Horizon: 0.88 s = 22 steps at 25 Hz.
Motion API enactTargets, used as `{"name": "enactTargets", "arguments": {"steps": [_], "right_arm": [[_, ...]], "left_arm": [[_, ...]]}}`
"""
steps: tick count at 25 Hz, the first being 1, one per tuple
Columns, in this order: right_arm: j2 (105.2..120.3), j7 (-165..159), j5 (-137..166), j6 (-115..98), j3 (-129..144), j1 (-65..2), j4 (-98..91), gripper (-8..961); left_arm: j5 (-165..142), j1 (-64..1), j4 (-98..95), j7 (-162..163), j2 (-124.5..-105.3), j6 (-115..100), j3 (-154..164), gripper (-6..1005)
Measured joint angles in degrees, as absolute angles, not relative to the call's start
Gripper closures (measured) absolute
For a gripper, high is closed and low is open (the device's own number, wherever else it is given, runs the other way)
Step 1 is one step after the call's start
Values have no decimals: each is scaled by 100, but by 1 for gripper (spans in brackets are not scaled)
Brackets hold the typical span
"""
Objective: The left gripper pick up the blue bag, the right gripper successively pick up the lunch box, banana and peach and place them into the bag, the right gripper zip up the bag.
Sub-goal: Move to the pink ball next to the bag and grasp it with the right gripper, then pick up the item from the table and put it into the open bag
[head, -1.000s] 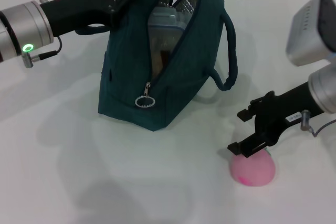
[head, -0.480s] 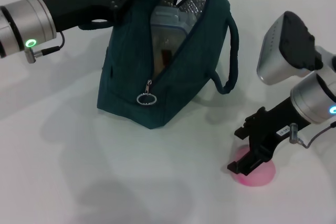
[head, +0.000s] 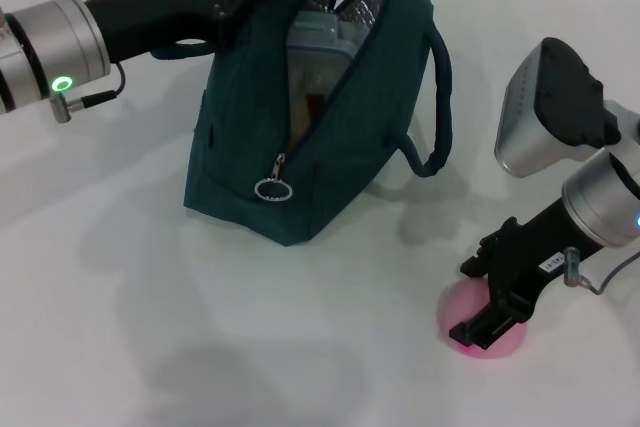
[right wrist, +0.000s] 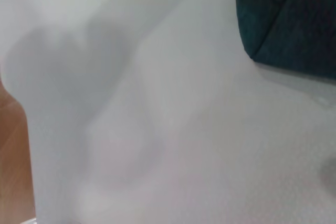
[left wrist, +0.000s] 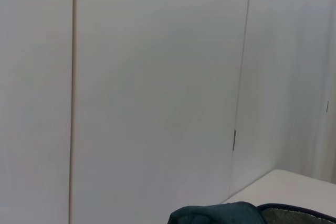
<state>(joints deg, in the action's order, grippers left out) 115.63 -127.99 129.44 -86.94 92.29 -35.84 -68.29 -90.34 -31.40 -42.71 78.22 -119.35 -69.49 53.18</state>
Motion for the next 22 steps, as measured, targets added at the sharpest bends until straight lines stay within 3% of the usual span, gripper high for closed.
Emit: {"name": "enactTargets", "arguments": {"steps": [14,22], "right_arm": [[11532,-12749,12972,-8873,8973,-3568,-6907,229],[11541,-12069,12370,-9078,8011,-3285,-7159,537]], "left_arm": [[-9034,-3143,-4271,7822,-11935,-6887,5317,938],[-9035,-3147,-4278,7815,-11935,-6891,5314,935]]}}
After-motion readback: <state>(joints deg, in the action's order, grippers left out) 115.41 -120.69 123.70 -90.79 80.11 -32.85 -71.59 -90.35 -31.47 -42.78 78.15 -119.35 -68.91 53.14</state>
